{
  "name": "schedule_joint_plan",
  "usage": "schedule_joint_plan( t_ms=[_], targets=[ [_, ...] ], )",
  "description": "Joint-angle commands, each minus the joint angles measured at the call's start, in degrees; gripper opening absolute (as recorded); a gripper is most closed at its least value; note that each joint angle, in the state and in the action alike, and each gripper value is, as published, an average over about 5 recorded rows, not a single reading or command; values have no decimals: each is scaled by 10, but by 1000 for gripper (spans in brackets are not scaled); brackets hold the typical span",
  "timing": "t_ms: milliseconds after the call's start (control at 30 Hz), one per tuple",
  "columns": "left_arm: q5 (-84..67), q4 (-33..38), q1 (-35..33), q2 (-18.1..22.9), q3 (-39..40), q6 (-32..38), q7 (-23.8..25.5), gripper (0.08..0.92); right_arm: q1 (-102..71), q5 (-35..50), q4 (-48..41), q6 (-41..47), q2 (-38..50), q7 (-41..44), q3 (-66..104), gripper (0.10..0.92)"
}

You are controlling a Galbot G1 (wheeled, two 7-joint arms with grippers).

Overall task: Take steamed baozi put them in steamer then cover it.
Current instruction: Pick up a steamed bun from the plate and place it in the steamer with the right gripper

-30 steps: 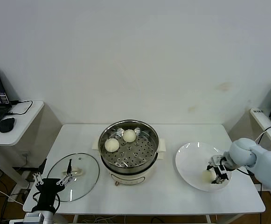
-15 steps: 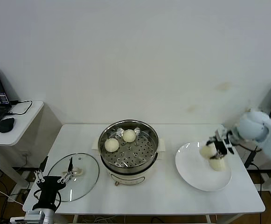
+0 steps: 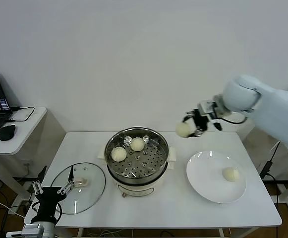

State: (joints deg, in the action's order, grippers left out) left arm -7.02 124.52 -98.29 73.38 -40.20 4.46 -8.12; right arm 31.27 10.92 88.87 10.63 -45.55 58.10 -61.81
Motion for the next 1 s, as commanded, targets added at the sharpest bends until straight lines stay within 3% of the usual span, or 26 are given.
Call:
schedule_joint_plan(
  t_ms=[33,400,700,1000],
  targets=[
    [-3,4,-4,5,-16,1,0,823,19,-2,-13,-91,-155,-34,-81,619],
    [-4,11,-5,19,-23,1,-1,823,-12,-120,-49,-198,-242,-27,-120,625],
    [-5,7,-4,23,-25,5,-3,823,-44,-207,-67,-242,-257,-19,-127,628],
    [-5,-2,1,24,-21,6,-3,823,-52,-217,-61,-248,-254,-23,-127,638]
  ],
)
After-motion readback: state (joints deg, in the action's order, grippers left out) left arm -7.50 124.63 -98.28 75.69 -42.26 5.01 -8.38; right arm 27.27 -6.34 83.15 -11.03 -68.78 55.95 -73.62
